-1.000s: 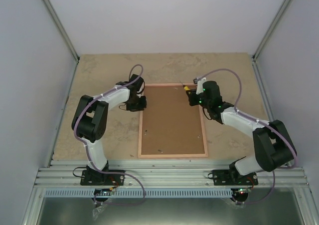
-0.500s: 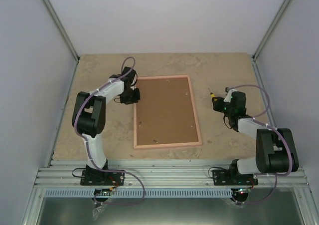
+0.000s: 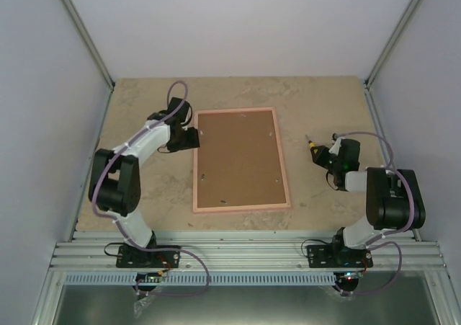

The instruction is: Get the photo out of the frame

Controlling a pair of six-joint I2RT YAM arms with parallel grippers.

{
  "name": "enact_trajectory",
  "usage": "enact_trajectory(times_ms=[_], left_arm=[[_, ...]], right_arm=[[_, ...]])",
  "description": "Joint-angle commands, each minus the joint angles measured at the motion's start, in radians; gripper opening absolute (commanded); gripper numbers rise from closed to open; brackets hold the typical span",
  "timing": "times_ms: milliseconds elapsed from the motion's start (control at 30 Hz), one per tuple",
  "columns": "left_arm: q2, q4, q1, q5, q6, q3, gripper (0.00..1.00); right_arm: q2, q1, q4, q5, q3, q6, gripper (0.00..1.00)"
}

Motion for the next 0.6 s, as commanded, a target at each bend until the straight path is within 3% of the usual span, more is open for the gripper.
enact_trajectory(times_ms=[0, 367, 567], left_arm=[[-0.105, 0.036, 0.005, 0.030, -0.033, -0.111, 0.65], [-0.243, 0.054, 0.005, 0.094, -0.078, -0.261, 0.72], [-0.234, 0.035, 0.005, 0.108, -0.063, -0.284, 0.73]], right_arm=[[0.015, -0.006, 0.017, -0.002, 0.000, 0.019, 0.13], [-0.020, -0.008, -0.043, 0.014, -0.020, 0.026, 0.36], [-0.086, -0.006, -0.135, 0.012, -0.004, -0.004, 0.41]])
